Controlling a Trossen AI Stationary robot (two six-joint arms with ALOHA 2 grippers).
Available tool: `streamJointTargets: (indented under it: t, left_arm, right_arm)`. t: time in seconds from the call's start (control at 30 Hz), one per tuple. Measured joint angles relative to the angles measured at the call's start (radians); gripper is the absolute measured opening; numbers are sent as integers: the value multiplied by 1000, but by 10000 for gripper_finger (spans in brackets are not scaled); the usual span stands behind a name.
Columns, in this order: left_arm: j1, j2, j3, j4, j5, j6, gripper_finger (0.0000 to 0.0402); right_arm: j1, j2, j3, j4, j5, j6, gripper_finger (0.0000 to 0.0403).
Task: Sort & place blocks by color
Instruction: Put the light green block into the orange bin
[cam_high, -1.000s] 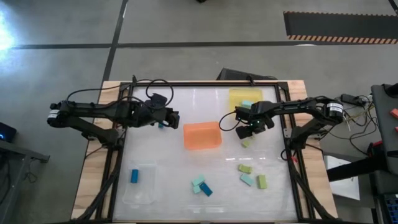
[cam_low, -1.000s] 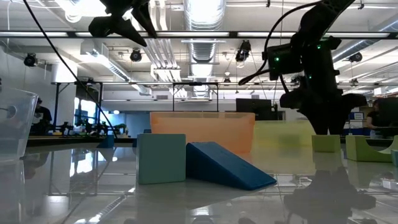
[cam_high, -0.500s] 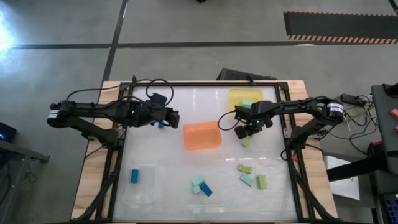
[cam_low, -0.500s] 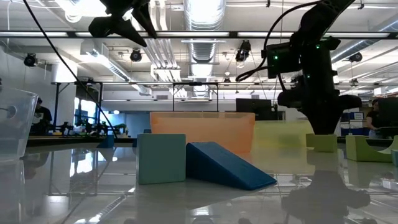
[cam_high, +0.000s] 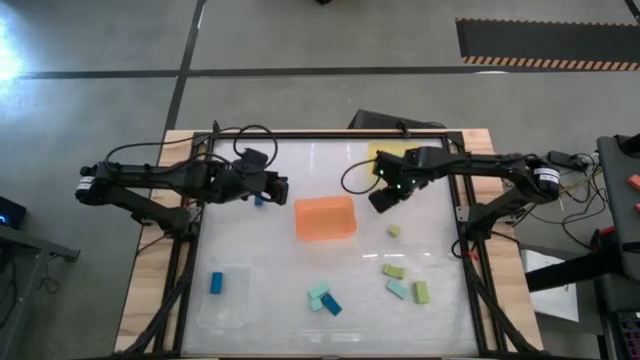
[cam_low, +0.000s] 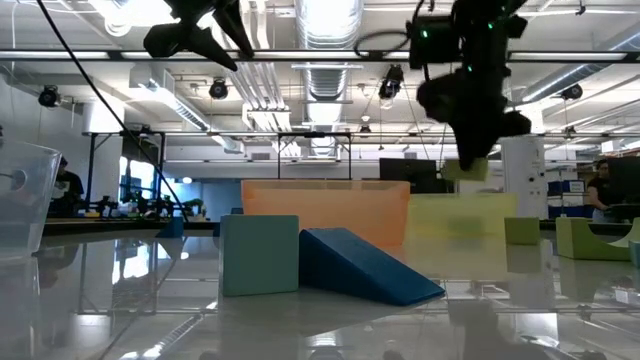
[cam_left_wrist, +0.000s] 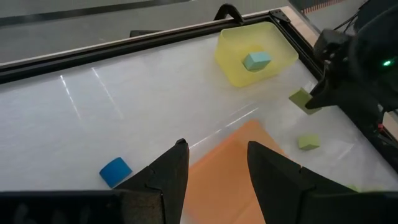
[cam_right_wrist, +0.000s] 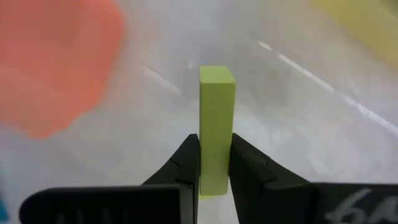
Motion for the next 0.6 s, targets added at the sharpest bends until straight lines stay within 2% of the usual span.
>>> streamJointTargets:
  t: [0.13, 0.33, 0.6]
  left_arm:
    - [0, -14, 13, 11, 0, -6, 148]
    - [0, -68, 12, 116, 1, -7, 148]
    - [0, -174, 6, 143, -17, -6, 148]
  right_arm:
    - [0, 14, 124, -48, 0, -115, 43]
    - [1, 48, 278, -51, -36, -281, 43]
    - [73, 187, 492, -97, -36, -330, 43]
